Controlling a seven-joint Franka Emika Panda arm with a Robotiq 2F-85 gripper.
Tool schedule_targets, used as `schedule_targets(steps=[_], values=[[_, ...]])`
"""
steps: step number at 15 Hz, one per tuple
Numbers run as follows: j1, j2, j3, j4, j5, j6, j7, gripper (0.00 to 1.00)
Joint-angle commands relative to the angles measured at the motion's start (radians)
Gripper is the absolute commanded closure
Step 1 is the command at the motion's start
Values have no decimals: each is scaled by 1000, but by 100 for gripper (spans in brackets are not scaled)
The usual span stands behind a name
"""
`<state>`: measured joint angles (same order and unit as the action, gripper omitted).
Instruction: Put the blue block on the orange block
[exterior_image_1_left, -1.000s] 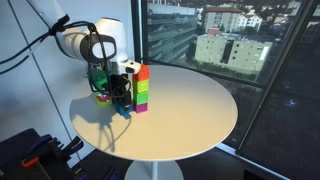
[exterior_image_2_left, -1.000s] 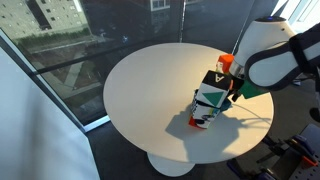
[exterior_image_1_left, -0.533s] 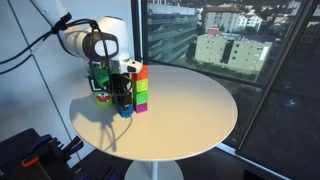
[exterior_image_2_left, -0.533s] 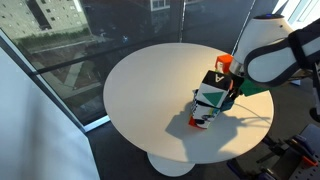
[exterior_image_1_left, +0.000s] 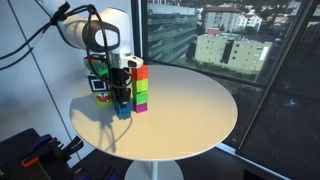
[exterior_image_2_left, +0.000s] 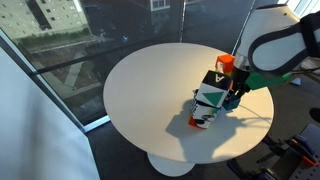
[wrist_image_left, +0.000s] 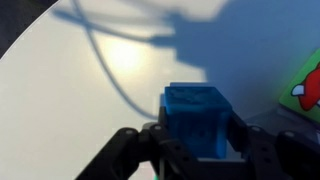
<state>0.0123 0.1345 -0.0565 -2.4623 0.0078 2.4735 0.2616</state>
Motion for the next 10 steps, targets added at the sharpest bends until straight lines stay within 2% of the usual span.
schedule_targets(steps=[1,10], values=[[-13,-69,1,5,-9,-79,-22,69],[-16,-170,11,69,-26,-247,-4,69]])
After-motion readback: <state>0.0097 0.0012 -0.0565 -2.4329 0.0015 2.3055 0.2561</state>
